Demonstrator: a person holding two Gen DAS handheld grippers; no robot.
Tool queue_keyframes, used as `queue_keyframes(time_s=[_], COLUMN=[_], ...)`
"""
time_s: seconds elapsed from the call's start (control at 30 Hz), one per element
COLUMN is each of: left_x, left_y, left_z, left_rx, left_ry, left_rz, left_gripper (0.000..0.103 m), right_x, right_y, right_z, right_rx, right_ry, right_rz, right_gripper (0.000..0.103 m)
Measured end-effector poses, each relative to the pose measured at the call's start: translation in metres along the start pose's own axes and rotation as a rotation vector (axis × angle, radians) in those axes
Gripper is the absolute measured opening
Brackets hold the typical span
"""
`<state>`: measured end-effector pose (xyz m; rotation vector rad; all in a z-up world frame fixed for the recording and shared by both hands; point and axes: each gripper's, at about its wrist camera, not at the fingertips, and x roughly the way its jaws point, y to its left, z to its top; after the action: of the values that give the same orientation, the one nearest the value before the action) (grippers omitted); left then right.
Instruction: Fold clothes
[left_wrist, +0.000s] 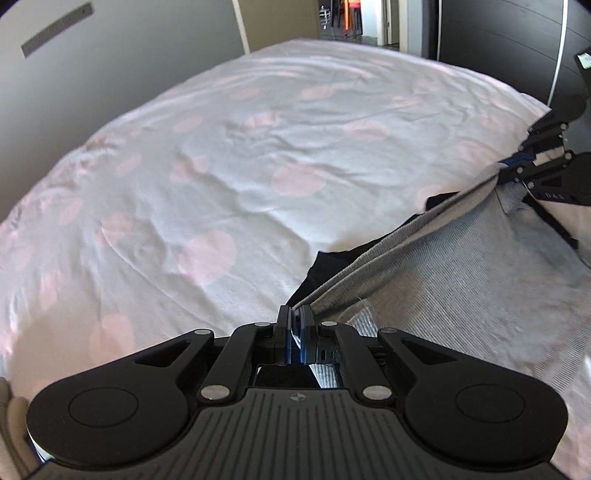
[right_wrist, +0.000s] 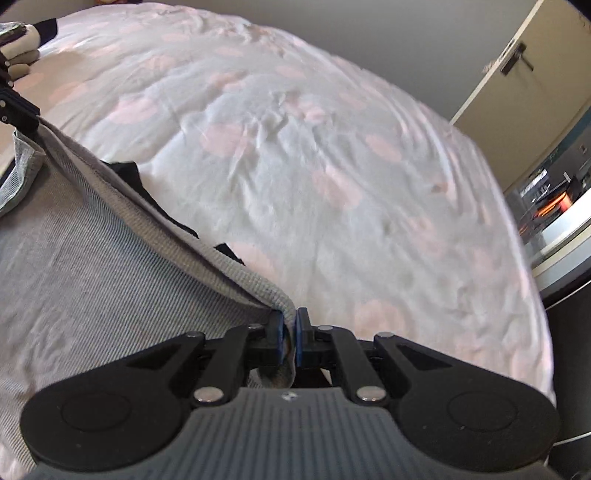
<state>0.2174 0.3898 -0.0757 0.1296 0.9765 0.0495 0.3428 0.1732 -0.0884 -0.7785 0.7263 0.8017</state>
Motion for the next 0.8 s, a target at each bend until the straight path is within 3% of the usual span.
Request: queue_keyframes(time_s=[0.17, 0.3, 0.33, 0.37, 0.43, 0.5, 0.63, 0.8], left_x=[0.034, 0.042, 0.040, 0.035, 0.022, 0.006, -0.023, -0.036], left_y=[0.012, 0.021, 0.025, 0.030, 0.038, 0.044, 0.035, -0.006], left_z=[-0.005, -0.009, -0.010, -0.011, -0.014, -0.017, -0.030, -0.053], left_rx=[-0.069, -0.144, -0.175, -0.218, -0.288, -0.343, -0.334, -0.211], left_ry=[0.021, 0.000, -0.013, -0.029, -0.065, -0.105, -0.141, -0.138], left_rz=[-0.023, 0.024, 0.028, 0.026, 0.019, 0.009, -0.005, 0.006], left_gripper=[0.003, 0.004, 0.004, 0.006, 0.014, 0.022, 0.027, 0.028], right_x=[0.032, 0.035, 0.032, 0.029, 0.017, 0.003, -0.022, -0.034], right_y=[-0.003, -0.014, -0.018, -0.023, -0.032, -0.040, -0.048, -0.043], right_z=[-0.006, -0.009, -0.010, -0.011, -0.017, -0.024, -0.041, -0.061], right_rx=[0.076, 0.162, 0.189, 0.216, 0.276, 0.335, 0.422, 0.485], right_ry=[0.016, 0.000, -0.004, -0.009, -0.030, -0.054, -0.095, -0.106], right_rz=[0.037, 0.043, 0.050, 0.062, 0.077, 0.082, 0.074, 0.080], right_gripper=[0.008, 0.030, 0.031, 0.031, 0.043, 0.044, 0.044, 0.044])
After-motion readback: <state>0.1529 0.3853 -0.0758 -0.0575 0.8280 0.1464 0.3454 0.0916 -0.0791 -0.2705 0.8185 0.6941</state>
